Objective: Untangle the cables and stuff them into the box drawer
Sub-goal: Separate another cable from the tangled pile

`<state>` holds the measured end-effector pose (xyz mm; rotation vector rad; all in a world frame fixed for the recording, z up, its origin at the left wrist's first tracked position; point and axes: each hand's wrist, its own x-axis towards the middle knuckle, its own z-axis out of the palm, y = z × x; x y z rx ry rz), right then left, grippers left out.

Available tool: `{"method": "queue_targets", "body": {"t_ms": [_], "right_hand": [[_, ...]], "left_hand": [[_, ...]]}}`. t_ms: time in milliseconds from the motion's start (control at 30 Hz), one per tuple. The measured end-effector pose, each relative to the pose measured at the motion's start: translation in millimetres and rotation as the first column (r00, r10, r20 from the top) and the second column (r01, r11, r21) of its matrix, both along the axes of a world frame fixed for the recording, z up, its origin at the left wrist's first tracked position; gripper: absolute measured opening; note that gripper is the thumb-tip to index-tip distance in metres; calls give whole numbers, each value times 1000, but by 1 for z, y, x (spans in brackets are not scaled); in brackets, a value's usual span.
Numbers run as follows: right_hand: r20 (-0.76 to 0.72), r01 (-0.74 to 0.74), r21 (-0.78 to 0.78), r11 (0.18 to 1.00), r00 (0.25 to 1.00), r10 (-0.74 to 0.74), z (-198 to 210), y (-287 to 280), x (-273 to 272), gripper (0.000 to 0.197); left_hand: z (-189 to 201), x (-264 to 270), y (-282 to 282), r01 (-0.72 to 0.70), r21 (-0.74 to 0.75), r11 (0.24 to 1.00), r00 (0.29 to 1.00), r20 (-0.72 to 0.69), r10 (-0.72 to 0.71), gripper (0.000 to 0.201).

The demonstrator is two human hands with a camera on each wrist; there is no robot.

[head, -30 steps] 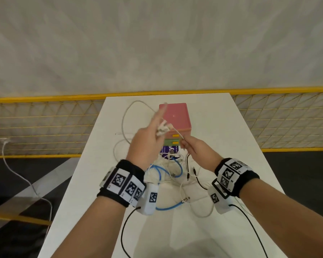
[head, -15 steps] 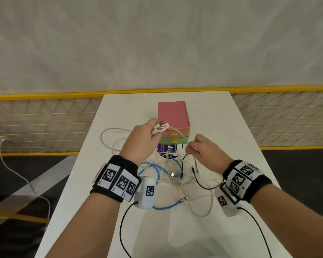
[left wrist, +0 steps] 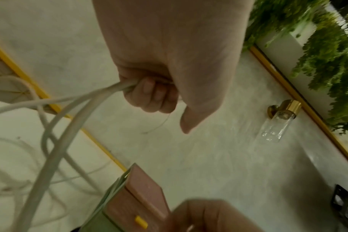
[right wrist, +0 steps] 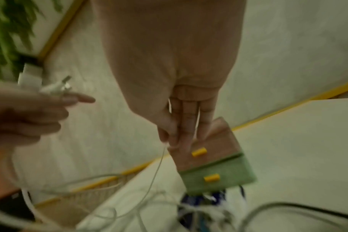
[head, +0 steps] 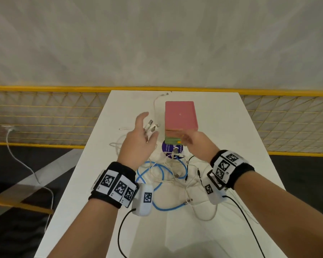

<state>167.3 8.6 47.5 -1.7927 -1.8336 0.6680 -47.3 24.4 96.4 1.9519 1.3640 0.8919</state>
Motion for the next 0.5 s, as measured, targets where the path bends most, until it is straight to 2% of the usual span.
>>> {"method": "queue_targets", "body": {"t_ms": [67, 133, 200, 367, 433, 500], "right_hand": [[213, -14, -151, 988, 976, 47, -27, -5, 8, 29], [321, -14, -318, 948, 939, 122, -49, -9, 14, 34], [334, -39, -392, 919, 925, 181, -65, -12, 16, 42], [293, -138, -370, 919, 921, 256, -88, -11, 13, 53], [337, -127, -409, 904, 899, 279, -91, -8, 13, 50], [402, -99, -437, 894, 868, 292, -87, -6, 11, 38]], "left_hand": [[-12, 2, -1, 32, -47, 998, 999, 10, -31, 36], [-21, 4, -2, 49, -81, 995, 999, 10, -48, 28], [-28, 6, -1, 63, -111, 992, 998, -6, -65, 27], [-34, 10, 0, 72, -118, 990, 997, 1, -72, 26], [-34, 10, 0, 64, -108, 992, 998, -3, -64, 28], [-34, 10, -1, 55, -107, 993, 998, -3, -55, 31]]}}
